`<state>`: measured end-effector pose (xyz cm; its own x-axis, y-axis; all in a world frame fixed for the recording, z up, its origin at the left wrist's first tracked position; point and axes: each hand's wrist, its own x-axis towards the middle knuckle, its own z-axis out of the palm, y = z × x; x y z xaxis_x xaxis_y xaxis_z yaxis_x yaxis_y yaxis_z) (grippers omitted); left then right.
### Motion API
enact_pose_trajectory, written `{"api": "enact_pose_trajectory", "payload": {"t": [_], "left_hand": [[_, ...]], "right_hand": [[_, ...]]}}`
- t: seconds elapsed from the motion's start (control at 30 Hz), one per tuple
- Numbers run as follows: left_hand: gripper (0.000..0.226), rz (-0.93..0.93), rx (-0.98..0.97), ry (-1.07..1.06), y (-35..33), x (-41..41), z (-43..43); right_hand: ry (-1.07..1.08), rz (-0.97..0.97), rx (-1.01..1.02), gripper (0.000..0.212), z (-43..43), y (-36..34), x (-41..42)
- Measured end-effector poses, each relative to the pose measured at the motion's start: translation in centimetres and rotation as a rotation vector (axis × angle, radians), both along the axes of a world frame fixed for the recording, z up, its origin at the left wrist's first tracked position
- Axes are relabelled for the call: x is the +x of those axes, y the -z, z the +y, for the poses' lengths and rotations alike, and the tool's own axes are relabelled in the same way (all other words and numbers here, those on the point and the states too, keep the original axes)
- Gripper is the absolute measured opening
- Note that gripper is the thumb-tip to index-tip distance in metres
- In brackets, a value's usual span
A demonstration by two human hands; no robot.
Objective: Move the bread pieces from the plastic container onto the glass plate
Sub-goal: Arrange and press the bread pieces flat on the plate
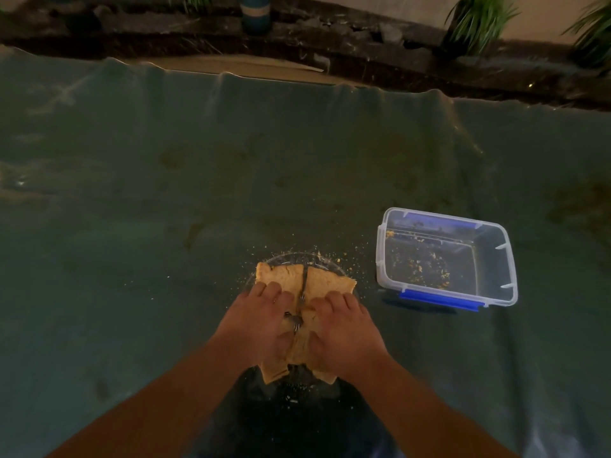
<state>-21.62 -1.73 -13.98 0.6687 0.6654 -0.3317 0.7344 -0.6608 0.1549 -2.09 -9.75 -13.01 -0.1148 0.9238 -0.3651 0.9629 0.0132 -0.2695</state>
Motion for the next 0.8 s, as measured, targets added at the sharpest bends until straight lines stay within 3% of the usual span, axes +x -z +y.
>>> {"api": "enact_pose_trajectory", "payload": {"t": [0.23, 0.37, 0.5, 0.6, 0.8], "left_hand": [[0.074, 0.003, -0.066, -0.086, 0.5, 0.6, 0.3], [0.066, 0.017, 0.037, -0.058, 0.1, -0.3, 0.0], [0.082, 0.087, -0.154, -0.131, 0.5, -1.5, -0.6], [0.078, 0.062, -0.233, -0.157, 0.7, -1.5, -0.3], [0.066, 0.073, -0.171, -0.103, 0.4, -1.0, 0.0]], "right_hand": [[0.008, -0.042, -0.093, 0.066, 1.5, 0.8, 0.2], [0.004, -0.053, 0.030, 0.054, 0.7, 0.0, 0.7], [0.028, -0.038, -0.060, 0.064, -1.1, 0.6, 1.1], [-0.011, -0.035, -0.092, 0.066, -1.6, 1.4, 1.2], [-0.082, -0.070, -0.017, 0.062, -1.4, 1.8, 1.5]]}}
